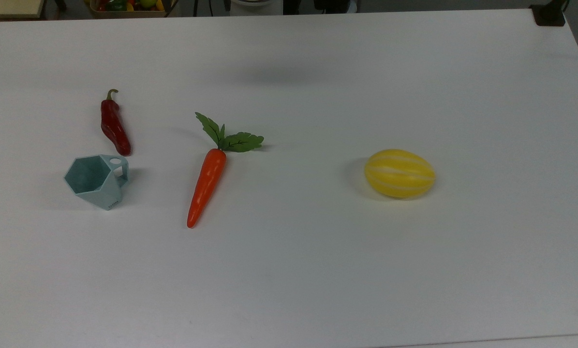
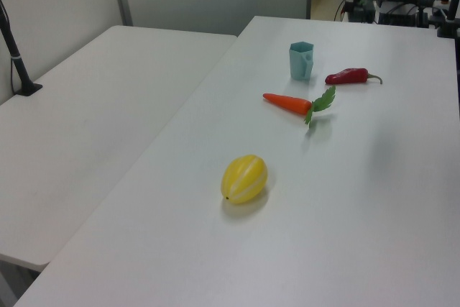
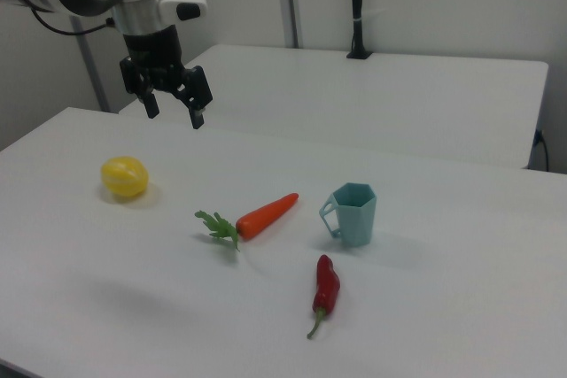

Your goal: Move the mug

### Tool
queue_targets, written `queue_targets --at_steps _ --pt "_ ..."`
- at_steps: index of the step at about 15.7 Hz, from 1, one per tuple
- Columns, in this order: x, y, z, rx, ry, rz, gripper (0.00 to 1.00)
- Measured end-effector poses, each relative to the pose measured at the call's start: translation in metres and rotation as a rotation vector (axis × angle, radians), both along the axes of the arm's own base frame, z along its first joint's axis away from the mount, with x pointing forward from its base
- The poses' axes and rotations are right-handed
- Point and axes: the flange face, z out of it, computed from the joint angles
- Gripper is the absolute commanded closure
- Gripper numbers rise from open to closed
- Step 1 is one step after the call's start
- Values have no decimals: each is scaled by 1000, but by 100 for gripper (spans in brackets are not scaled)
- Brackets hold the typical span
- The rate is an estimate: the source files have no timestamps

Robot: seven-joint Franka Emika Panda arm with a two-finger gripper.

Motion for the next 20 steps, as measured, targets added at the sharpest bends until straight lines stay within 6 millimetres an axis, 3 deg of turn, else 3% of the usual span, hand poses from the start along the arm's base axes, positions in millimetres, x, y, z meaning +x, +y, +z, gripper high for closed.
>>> queue_targets --at_steps 3,10,15,20 --pt "0 0 0 3 2 -33 0" --pt "1 -5 -2 31 18 -406 0" --pt "21 -42 -17 61 -34 -702 0" --pt "50 -70 -47 77 -91 -821 0"
